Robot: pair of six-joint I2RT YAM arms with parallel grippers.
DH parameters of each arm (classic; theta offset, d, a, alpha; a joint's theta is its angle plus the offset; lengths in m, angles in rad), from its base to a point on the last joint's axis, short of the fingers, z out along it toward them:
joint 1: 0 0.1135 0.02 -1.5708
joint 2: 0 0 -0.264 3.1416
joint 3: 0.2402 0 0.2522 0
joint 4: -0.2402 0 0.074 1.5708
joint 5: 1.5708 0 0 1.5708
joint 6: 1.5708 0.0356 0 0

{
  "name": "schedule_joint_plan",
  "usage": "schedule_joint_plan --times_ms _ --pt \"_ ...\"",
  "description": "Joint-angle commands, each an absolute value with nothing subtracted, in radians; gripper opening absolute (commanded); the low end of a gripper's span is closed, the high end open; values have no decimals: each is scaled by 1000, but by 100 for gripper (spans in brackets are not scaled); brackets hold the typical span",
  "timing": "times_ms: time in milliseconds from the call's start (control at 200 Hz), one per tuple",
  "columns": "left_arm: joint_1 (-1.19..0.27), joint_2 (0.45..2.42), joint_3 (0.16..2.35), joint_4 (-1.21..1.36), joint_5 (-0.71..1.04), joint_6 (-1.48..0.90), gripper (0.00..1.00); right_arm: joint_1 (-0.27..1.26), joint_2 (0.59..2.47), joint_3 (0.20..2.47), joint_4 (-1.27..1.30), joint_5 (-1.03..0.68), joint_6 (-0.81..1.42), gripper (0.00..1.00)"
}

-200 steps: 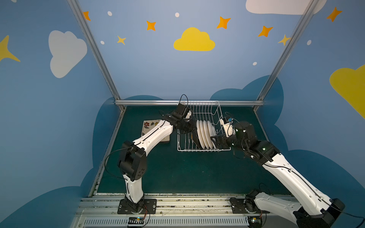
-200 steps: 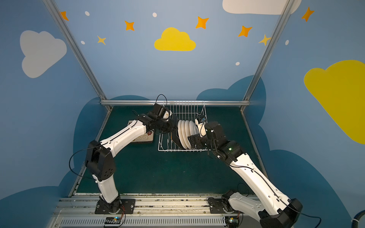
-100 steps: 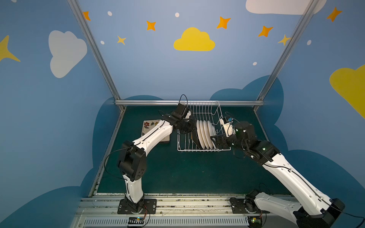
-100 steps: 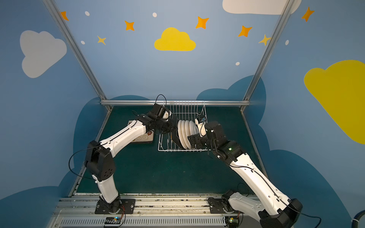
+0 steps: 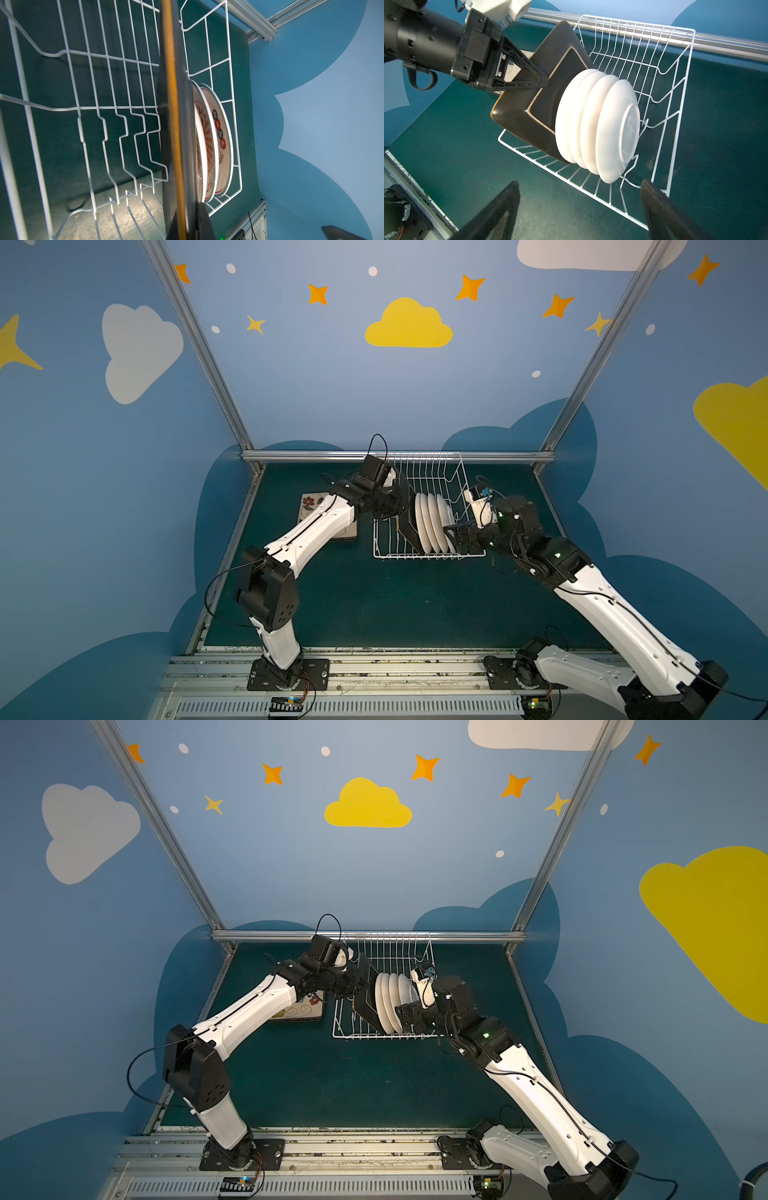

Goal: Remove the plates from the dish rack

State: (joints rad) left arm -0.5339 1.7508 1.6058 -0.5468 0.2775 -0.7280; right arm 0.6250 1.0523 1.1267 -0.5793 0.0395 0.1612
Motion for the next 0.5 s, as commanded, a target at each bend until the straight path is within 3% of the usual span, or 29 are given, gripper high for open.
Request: schedule_joint_plan --times_ms 0,496 --pt "-525 1662 1615 -453 295 -723 3 622 1033 1122 -558 30 176 90" --pt "-509 1599 1591 -444 250 -715 3 621 1026 1113 -538 41 187 90"
